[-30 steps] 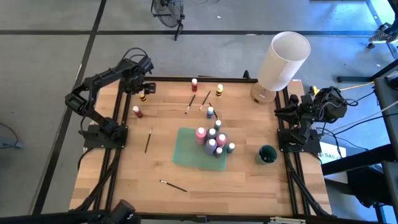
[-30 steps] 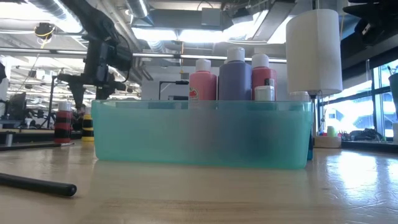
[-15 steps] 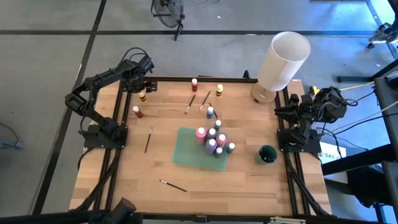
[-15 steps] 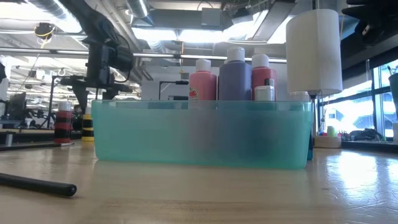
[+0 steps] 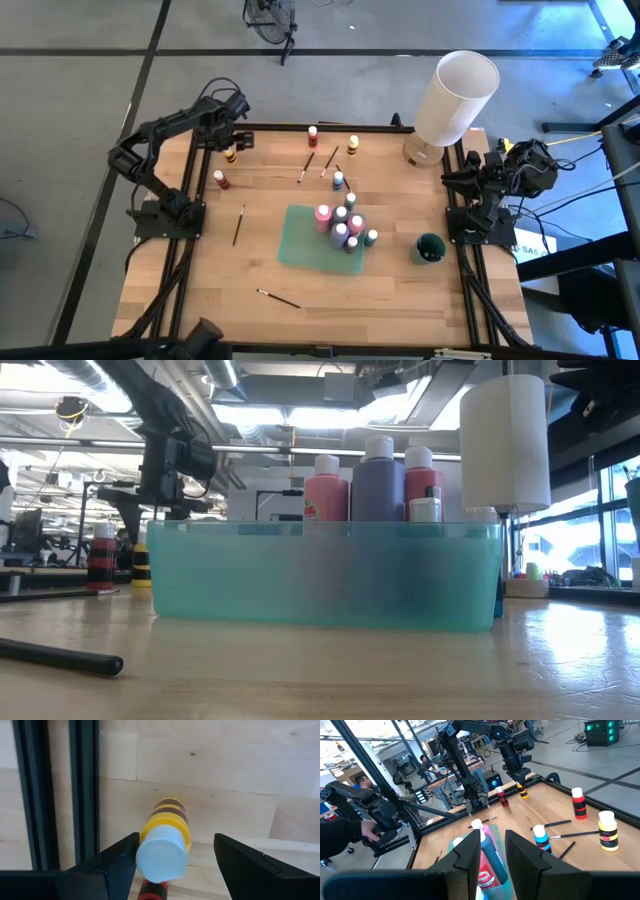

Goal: Pick & Place Paint Supplies
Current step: Put the yellow paint bottle into the light green bin, then put the black eyeshadow brush into the green cup

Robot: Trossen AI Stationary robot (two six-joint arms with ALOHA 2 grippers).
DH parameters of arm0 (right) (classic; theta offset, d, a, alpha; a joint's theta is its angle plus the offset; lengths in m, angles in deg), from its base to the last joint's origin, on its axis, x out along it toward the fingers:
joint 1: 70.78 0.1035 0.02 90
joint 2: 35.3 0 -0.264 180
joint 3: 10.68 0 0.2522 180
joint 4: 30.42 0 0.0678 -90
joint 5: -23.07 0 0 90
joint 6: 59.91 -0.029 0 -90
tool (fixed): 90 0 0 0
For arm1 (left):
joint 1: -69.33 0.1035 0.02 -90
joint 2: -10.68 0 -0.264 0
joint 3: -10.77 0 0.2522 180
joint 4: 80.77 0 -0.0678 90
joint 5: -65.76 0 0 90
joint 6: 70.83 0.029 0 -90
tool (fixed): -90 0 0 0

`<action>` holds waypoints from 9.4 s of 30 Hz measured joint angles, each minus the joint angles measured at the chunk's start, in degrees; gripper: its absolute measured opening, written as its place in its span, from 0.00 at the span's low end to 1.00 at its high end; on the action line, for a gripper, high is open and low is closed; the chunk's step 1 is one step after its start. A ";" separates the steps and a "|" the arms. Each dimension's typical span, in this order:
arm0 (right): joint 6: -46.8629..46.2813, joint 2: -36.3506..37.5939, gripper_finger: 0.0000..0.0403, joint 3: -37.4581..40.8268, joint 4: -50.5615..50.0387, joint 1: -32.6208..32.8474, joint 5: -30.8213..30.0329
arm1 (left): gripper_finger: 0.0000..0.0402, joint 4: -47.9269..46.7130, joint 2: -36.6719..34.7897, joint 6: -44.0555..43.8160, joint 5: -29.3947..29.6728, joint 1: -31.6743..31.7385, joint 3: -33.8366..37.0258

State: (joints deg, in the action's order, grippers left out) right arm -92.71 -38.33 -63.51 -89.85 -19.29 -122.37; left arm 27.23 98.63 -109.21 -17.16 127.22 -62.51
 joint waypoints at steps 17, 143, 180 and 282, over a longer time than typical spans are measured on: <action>-1.14 0.02 0.23 0.00 0.00 0.01 0.02 | 0.62 0.00 1.38 0.14 0.89 -0.46 -0.01; -4.02 0.02 0.23 -0.02 -11.97 0.00 1.71 | 0.36 -7.75 24.59 8.18 1.44 -68.42 -41.47; -4.28 0.00 0.23 -0.02 -12.44 -0.02 1.73 | 0.36 -7.06 27.35 -21.10 -2.84 -68.84 -39.25; -9.22 0.00 0.23 0.00 -15.56 -0.04 2.64 | 0.51 -31.77 24.27 -4.76 -2.10 -45.82 -61.25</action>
State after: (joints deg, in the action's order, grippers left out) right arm -101.92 -38.32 -63.51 -105.41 -19.34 -119.73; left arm -4.53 122.90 -113.96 -19.27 81.40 -123.76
